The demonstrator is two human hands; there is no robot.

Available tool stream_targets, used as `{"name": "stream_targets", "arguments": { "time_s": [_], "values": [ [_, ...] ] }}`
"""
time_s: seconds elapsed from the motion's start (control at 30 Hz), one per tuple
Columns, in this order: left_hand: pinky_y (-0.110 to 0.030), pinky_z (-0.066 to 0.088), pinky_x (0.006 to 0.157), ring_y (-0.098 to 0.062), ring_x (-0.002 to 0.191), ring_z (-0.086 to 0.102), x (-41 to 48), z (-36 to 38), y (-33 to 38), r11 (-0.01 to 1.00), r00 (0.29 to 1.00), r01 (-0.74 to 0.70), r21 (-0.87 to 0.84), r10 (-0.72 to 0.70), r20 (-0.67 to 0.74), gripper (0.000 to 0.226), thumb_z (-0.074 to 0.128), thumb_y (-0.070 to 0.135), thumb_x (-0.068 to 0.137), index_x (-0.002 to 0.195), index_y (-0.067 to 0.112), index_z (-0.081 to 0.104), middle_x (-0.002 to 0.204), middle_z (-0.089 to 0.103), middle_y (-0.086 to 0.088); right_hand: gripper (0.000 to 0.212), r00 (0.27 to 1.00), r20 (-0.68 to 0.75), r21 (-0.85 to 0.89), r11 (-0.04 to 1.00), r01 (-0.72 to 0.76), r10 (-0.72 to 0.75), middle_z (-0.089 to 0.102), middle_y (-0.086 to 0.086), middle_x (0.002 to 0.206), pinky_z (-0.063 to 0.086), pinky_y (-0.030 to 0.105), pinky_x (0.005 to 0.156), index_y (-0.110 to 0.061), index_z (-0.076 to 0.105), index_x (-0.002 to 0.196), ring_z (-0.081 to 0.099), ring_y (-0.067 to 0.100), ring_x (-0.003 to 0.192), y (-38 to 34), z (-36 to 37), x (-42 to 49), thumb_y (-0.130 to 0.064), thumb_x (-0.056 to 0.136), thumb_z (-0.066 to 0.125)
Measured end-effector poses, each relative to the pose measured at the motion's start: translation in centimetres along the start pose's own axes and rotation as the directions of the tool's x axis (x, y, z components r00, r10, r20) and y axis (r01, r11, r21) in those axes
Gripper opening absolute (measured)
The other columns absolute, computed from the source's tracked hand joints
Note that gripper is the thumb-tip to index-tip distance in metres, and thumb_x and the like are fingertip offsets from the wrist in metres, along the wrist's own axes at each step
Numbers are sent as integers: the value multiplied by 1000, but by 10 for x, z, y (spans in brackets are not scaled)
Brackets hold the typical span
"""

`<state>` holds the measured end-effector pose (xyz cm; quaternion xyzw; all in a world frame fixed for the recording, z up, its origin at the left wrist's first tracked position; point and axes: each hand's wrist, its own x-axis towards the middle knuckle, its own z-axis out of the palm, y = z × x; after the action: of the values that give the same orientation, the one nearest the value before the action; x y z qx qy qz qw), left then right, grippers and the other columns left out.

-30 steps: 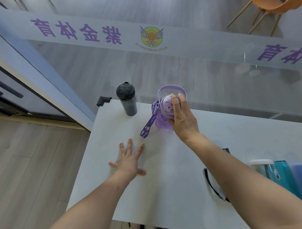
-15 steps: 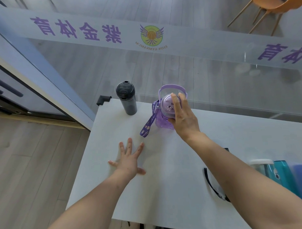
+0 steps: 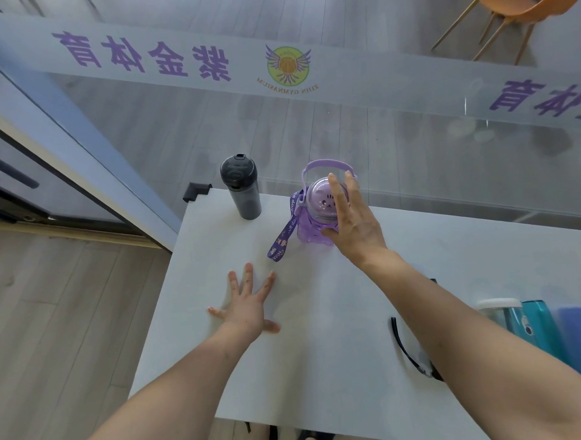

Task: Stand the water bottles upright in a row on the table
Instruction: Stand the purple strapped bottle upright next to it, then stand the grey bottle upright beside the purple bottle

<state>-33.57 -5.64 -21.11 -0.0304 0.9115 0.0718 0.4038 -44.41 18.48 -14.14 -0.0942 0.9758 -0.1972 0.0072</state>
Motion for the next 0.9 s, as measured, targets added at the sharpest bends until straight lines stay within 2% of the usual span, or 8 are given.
{"name": "stream_targets", "arguments": {
  "time_s": [0.1, 0.2, 0.3, 0.53, 0.63, 0.77, 0.83, 0.9],
  "values": [
    [-85, 29, 100, -34, 152, -33, -1, -1, 3, 1000, 1000, 3, 24, -2, -6, 124, 81, 63, 77, 154, 60, -17, 163, -41, 6, 99, 999, -43, 20, 1000, -9, 10, 15, 14, 172, 39, 43, 116, -19, 23, 164, 21, 34, 158, 4, -13, -20, -21, 86, 84],
    [-83, 29, 104, -36, 154, -25, -6, -1, 12, 1000, 999, 9, 3, -9, -34, 111, 77, 60, 84, 160, 54, -5, 167, -32, 0, 65, 995, -100, 49, 999, -20, 25, 43, 15, 158, 49, 48, 109, -11, 52, 147, 38, 36, 150, 13, -27, -62, -10, 88, 78],
    [-81, 27, 107, -33, 156, -21, -13, 6, 35, 995, 994, -96, 26, 98, -54, 94, 69, 58, 91, 161, 51, 8, 170, -23, -1, 45, 996, -59, 38, 998, -58, 61, 57, 16, 146, 48, 50, 110, -7, 66, 131, 47, 38, 144, 33, -34, -117, -2, 87, 76],
    [-75, 27, 111, -29, 158, -17, -36, 36, 130, 961, 963, -267, 73, 268, -6, 79, 57, 50, 102, 162, 49, 7, 172, -18, 4, 43, 987, -33, -24, 987, -159, 158, 65, 16, 135, 48, 52, 110, -5, 70, 124, 58, 40, 131, 101, -40, -221, -2, 82, 80],
    [-76, 30, 108, -29, 156, -21, -37, 50, 157, 977, 979, -206, 49, 206, -3, 77, 55, 54, 101, 159, 55, 4, 170, -22, 8, 54, 968, 160, -64, 981, -185, 193, 51, 11, 152, 42, 47, 117, -14, 62, 138, 45, 33, 144, 125, -40, -241, -30, 89, 78],
    [-81, 29, 101, -36, 152, -31, -39, 69, 178, 989, 993, -110, 100, 113, -23, 91, 58, 68, 93, 154, 61, -7, 165, -35, 6, 85, 879, 420, -138, 974, -182, 224, -5, -9, 173, 37, 43, 120, -32, 33, 158, 11, 20, 159, 149, -30, -254, -64, 87, 67],
    [-82, 29, 100, -37, 151, -32, -38, 75, 181, 986, 994, -93, 138, 101, -51, 101, 63, 73, 86, 152, 62, -13, 164, -37, 6, 99, 868, 463, -112, 983, -145, 181, -29, -20, 167, 47, 47, 111, -37, 21, 161, 4, 23, 159, 157, -22, -257, -63, 81, 74],
    [-82, 30, 100, -37, 152, -31, -37, 77, 181, 986, 994, -79, 144, 88, -57, 107, 67, 74, 82, 151, 64, -14, 164, -37, 6, 105, 871, 475, -86, 992, -94, 124, -38, -24, 162, 56, 45, 97, -38, 16, 161, 14, 30, 156, 161, -18, -262, -50, 79, 81]
  ]
}}
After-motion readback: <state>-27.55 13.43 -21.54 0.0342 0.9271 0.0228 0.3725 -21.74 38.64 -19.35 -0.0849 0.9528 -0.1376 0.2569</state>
